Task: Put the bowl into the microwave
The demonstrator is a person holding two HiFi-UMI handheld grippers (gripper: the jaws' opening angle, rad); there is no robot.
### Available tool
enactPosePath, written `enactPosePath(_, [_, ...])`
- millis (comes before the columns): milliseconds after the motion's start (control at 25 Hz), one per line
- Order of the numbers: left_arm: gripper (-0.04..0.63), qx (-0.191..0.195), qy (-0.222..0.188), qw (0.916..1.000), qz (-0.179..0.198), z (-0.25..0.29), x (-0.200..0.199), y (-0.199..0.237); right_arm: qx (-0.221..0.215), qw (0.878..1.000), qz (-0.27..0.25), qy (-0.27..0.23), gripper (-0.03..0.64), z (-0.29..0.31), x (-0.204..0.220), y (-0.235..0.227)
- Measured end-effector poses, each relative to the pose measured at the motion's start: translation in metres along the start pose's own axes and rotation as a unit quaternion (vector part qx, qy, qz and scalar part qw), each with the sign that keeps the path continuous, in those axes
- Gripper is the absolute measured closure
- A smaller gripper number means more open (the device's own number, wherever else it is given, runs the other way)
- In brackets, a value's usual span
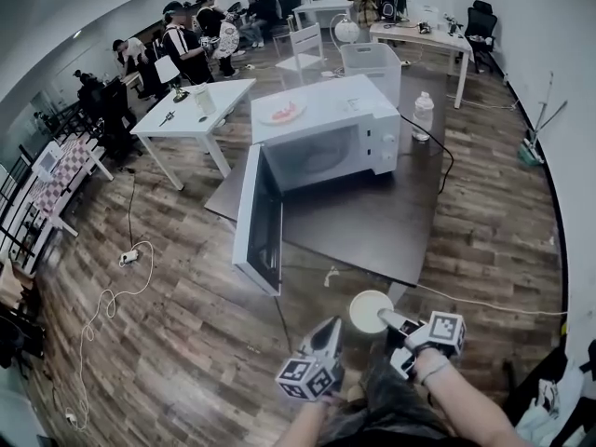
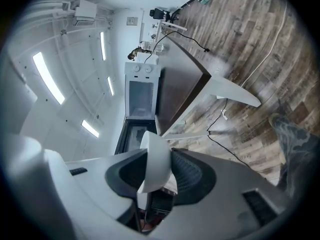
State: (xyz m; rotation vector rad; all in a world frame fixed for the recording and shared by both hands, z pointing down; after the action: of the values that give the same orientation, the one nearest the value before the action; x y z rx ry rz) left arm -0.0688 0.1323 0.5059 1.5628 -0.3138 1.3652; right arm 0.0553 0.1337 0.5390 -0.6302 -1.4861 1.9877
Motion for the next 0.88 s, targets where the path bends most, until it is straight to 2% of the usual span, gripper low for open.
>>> enactPosePath(400, [0.595, -0.022, -0.008, 0.9997, 0.006, 0.053, -0.028, 0.033, 0.0, 0.999, -0.018, 0.037, 0.482, 0.056, -0.043, 0.015])
enactPosePath(880, [0.595, -0.041, -0.018, 0.999, 0.005, 0.114, -0.055, 0.068, 0.006, 0.998, -0.01, 0.056, 0.482, 0.109, -0.095, 0.026])
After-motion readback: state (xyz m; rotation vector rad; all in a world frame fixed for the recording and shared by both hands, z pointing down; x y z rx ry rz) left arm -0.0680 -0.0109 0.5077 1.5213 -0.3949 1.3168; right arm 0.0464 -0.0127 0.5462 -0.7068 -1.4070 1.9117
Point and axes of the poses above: the fingertips, and each gripper's own axes: z forward along the fingers, y to its left, x out of its underside, the point moved 1 cm from there along -z, backward along the fingers
